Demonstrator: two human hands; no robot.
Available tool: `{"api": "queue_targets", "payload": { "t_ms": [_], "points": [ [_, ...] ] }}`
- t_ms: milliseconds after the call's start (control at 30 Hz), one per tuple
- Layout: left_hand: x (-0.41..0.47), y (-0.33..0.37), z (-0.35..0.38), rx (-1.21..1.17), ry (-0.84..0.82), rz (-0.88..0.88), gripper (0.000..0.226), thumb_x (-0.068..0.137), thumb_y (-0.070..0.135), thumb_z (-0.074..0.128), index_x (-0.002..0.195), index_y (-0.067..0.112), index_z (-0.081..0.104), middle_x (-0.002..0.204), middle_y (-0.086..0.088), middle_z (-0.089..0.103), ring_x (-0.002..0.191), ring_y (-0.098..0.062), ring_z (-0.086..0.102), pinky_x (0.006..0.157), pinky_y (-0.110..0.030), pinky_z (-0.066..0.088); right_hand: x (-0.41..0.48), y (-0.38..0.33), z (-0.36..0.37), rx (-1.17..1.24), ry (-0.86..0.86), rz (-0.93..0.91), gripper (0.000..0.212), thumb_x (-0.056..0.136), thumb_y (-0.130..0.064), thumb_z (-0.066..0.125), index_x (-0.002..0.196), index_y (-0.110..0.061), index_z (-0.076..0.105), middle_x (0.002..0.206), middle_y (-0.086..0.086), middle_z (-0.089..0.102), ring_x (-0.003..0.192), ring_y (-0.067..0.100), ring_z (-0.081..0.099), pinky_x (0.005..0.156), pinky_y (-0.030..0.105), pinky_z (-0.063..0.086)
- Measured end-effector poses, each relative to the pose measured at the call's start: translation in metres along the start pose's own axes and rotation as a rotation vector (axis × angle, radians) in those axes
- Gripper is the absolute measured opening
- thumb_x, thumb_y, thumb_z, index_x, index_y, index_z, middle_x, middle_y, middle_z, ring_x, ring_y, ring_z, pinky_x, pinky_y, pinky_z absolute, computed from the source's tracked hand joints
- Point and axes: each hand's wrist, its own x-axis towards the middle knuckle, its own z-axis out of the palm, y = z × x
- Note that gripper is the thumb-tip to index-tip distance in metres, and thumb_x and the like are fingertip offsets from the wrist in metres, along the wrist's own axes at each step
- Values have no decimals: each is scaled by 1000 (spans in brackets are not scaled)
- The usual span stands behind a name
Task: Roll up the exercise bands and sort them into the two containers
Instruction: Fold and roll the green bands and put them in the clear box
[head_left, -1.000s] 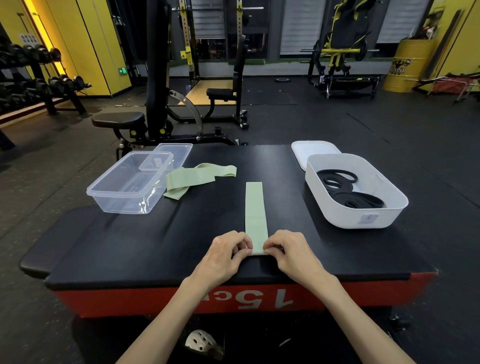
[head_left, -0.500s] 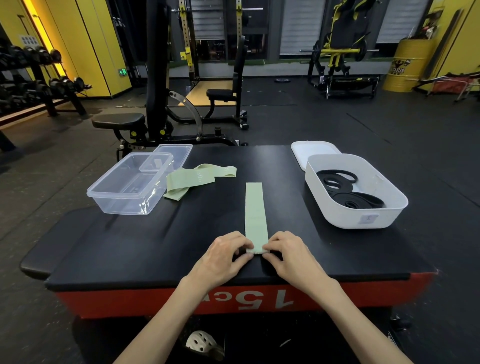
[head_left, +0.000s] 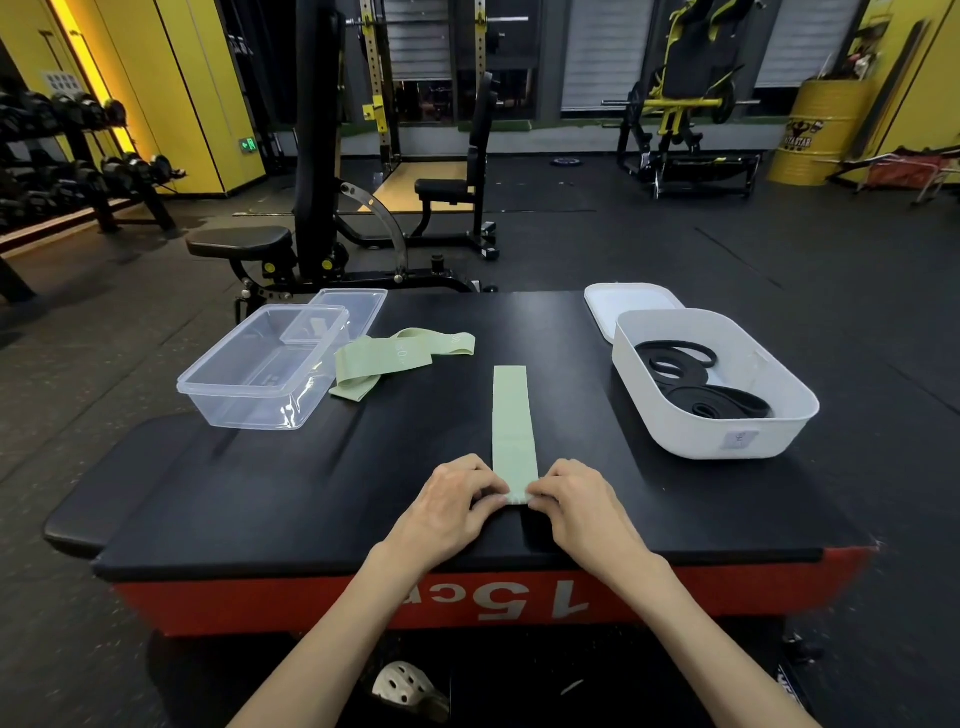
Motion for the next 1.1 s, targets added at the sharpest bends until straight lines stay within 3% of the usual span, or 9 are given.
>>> {"api": "queue_targets", "payload": {
  "t_ms": [100,233,367,467,600,733,1100],
  "points": [
    [1,-2,1,6,-5,8,11,88,21,66,95,16,73,89,5,62,72,0,50,70,-5,36,-1,-3,-1,28,54,-8,13,88,-14,60,100,-14,65,80,1,58,82,20,53,68,30,43],
    [1,-2,1,-4,-2,16,7,88,19,66,92,17,70,85,6,62,71,-1,51,71,-11,40,-2,-4,0,14,82,-25,9,83,-9,65,89,-15,70,73,0,55,75,22,54,61,28,40],
    [-1,-1,1,-53,29,1,5,86,16,67,84,15,62,77,8,60,68,-7,52,65,-13,40,-3,-4,2,56,87,-11,10,85,-12,65,91,-14,74,79,0,60,82,19,55,66,26,43],
    [-4,-3,2,-65,45,8,5,86,18,68,84,17,63,78,11,60,69,-4,53,67,-10,40,-6,-2,2,96,91,-11,11,84,-14,68,94,-14,74,88,-3,63,89,14,54,72,19,37],
    [-8,-6,2,-85,7,19,7,87,22,67,88,17,63,83,12,61,76,-5,57,72,-18,48,-5,-1,4,108,101,0,12,78,-7,73,88,-13,75,87,-3,65,87,15,57,72,19,39],
    [-5,-6,0,-70,-11,22,10,84,20,70,89,15,63,83,11,61,75,-2,56,72,-15,46,-1,-1,7,78,128,-12,14,73,-1,74,80,-13,75,79,-2,66,77,20,61,66,21,44],
    [-11,2,-3,-77,4,59,5,87,17,65,86,12,63,79,10,61,69,0,52,66,-9,39,-13,-4,2,56,109,-79,13,79,0,68,83,-11,72,79,-3,60,78,17,56,64,19,41]
  ]
}}
